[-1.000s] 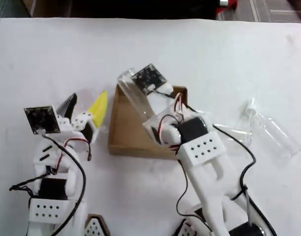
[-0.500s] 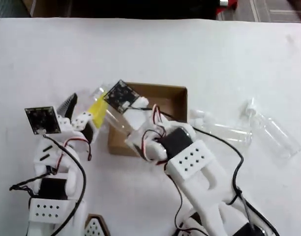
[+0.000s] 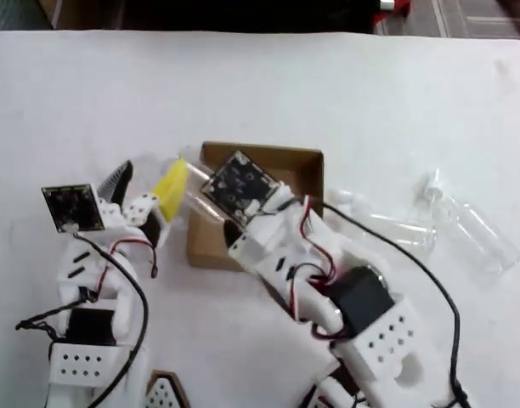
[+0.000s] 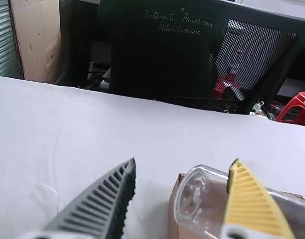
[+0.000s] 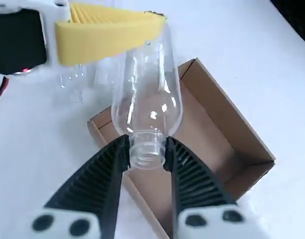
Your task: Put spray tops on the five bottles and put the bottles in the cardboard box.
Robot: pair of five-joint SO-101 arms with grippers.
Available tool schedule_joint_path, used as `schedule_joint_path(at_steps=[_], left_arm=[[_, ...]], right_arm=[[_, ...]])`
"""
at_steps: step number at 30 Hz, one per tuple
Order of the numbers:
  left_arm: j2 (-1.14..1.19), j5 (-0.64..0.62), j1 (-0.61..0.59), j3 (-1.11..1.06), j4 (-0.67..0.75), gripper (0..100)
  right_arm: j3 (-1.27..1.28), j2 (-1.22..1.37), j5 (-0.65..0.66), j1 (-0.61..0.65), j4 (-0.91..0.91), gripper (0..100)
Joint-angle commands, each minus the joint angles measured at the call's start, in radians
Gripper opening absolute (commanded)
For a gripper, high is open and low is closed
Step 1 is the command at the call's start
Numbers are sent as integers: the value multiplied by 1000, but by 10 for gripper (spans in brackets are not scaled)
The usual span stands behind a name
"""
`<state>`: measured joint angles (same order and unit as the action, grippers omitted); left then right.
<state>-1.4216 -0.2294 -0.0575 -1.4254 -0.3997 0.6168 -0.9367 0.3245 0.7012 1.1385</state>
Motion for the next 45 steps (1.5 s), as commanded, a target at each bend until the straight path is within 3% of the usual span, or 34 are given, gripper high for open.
schedule_joint_path(at_steps=[1,8,15,24,28,34,45], left_arm=[[4,12,13,12,20,278],[4,14,30,11,20,278],[5,110,101,5,14,278],[2,109,85,5,14,278],[2,49,8,11,20,278],[1,-104,-140,6,55,278],[1,-104,-142,-8,63,278]], right_arm=[[-18,-47,14,1,-5,17],[-28,-50,8,-35,-87,17],[-115,-44,8,-48,-93,16],[-115,-42,14,-117,-96,16],[-130,4,11,-171,-90,16],[-284,196,6,-162,-36,16],[-859,866,-55,-162,180,16]])
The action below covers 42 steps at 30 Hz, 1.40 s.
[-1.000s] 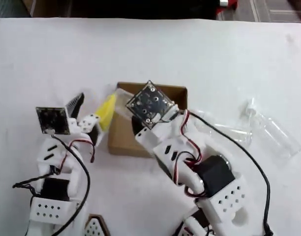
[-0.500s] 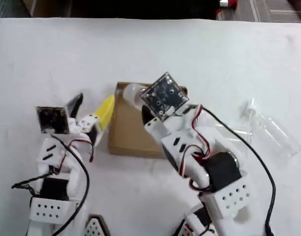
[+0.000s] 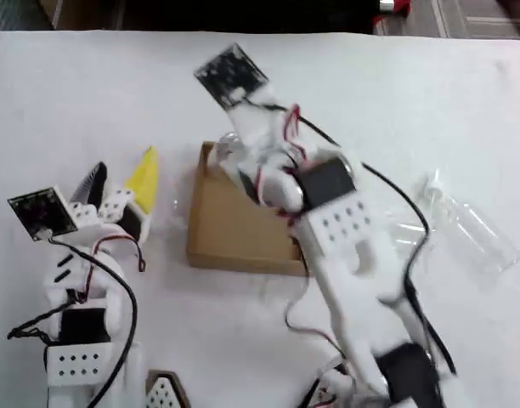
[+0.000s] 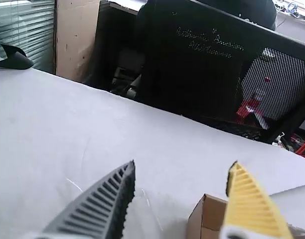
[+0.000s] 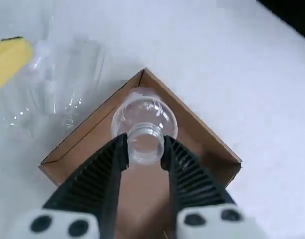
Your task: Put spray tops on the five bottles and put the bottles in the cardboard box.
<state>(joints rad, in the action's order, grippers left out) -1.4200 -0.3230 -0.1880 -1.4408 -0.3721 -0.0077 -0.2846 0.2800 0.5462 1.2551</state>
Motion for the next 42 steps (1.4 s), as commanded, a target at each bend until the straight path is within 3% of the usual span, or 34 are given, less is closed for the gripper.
schedule_joint_path(at_steps=[1,9,17,39,42], left_arm=[[-1,-11,-12,6,35,278],[4,-9,-12,-12,69,278],[4,-9,-12,-28,98,278],[2,-9,-10,-28,98,278],[2,-9,-10,-28,98,278]], right_arm=[[-290,275,-12,-8,77,16],[-658,657,-12,-7,189,16],[-901,854,-9,-5,262,16],[-942,921,-8,-13,254,19],[-942,921,-6,-13,252,76]])
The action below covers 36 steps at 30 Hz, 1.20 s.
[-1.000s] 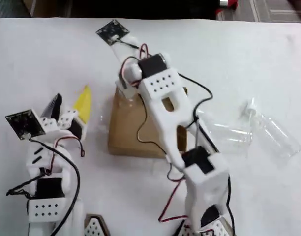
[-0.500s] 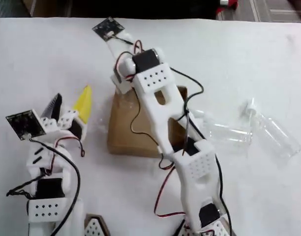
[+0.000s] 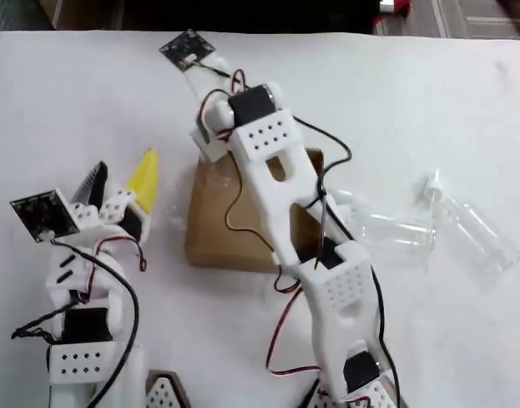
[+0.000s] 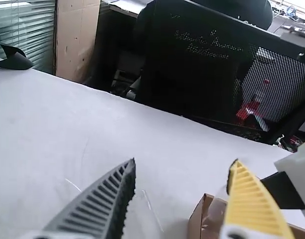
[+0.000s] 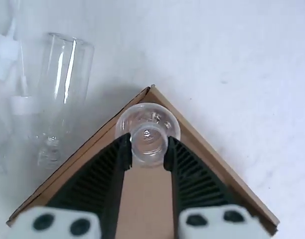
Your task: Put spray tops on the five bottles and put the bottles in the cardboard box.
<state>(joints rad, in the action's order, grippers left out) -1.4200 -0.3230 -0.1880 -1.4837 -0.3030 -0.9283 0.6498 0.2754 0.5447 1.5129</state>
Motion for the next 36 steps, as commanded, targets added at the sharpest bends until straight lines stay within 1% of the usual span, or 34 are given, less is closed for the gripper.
schedule_joint_path(at_steps=[1,3,4,12,21,27,34,36], left_arm=[[2,-9,-10,15,29,278],[2,-9,-10,15,29,278],[2,-9,-10,15,29,278],[2,-9,-4,15,29,278],[2,-8,10,15,29,278],[2,-8,7,15,28,278],[2,-8,5,15,28,278],[2,-8,5,15,28,278]], right_arm=[[-21,-13,-2,-12,-5,105],[-21,-13,-5,-12,-5,149],[-21,-13,-2,-12,-5,156],[-29,-15,0,-8,-5,152],[-270,-10,-3,13,124,152],[-365,-15,-5,30,206,152],[-344,-113,-9,-45,213,149],[-301,-180,-46,-68,213,149]])
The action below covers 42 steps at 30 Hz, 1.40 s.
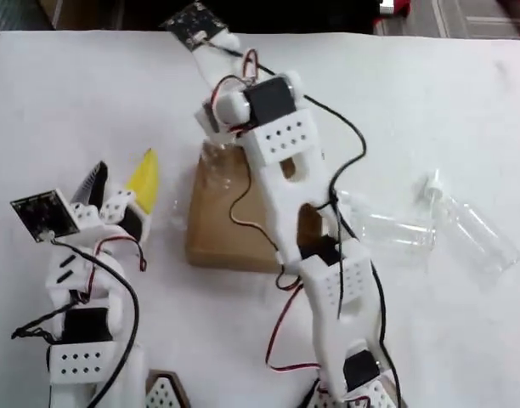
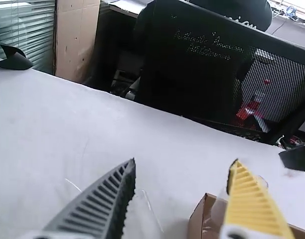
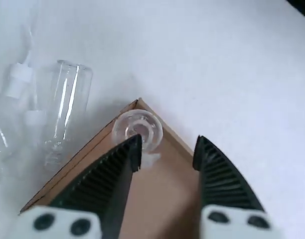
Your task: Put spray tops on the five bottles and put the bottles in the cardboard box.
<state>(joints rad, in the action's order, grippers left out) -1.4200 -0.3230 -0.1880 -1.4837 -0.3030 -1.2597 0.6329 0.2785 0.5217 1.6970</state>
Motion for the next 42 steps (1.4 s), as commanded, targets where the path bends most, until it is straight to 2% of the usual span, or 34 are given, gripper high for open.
schedule_joint_path(at_steps=[1,4,8,12,13,18,25,32,42], left_arm=[[2,-8,5,15,28,278],[2,-8,5,15,28,278],[2,-8,5,15,28,278],[2,-8,5,15,28,278],[2,-8,5,15,28,278],[2,-8,4,15,28,278],[1,-8,4,15,28,254],[1,-8,4,15,28,251],[1,-8,4,15,28,251]], right_arm=[[64,-206,-78,-58,28,149],[192,-349,-126,-99,28,149],[417,-547,-126,-180,28,141],[700,-713,-124,-292,22,15],[784,-740,-124,-309,22,14],[1191,-843,-132,-344,-22,111],[1631,-1007,-175,-398,-332,125],[1740,-1009,-167,-395,-437,123],[1725,-972,-169,-265,-460,123]])
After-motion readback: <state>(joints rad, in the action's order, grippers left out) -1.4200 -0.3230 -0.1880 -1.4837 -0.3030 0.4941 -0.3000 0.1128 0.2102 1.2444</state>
